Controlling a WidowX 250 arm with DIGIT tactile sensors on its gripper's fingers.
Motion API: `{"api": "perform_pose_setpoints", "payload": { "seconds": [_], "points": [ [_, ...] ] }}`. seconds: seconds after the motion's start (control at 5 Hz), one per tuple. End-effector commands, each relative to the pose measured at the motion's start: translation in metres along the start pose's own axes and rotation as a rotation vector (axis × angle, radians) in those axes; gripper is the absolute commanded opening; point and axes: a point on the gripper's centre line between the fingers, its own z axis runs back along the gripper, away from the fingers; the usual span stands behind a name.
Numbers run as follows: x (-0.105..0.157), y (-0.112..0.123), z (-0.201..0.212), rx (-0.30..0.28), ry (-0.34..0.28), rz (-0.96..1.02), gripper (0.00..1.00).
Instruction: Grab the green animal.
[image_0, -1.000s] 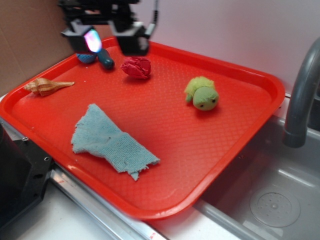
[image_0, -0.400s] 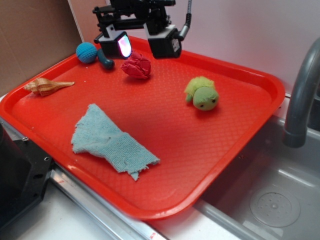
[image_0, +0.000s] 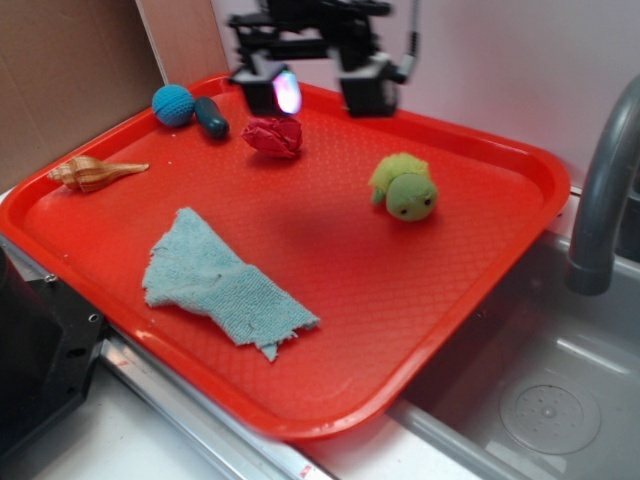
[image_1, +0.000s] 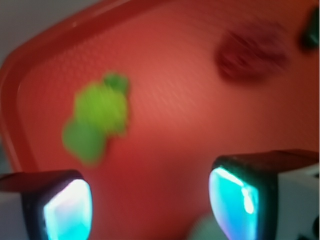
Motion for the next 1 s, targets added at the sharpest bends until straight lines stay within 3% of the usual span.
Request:
{"api": "perform_pose_setpoints", "payload": {
  "seconds": [0.0, 0.2, 0.4, 0.6, 0.8],
  "points": [
    [0.052, -0.040, -0.021, -0.014, -0.022, 0.011, 1.00],
    [0.053, -0.039, -0.036, 0.042, 0.045, 0.015, 1.00],
    [0.043, -0.033, -0.046, 0.034, 0.071, -0.002, 1.00],
    [0.031, -0.037, -0.036, 0.066, 0.063, -0.050, 1.00],
    [0.021, -0.039, -0.014, 0.110, 0.008, -0.035, 1.00]
  ]
}}
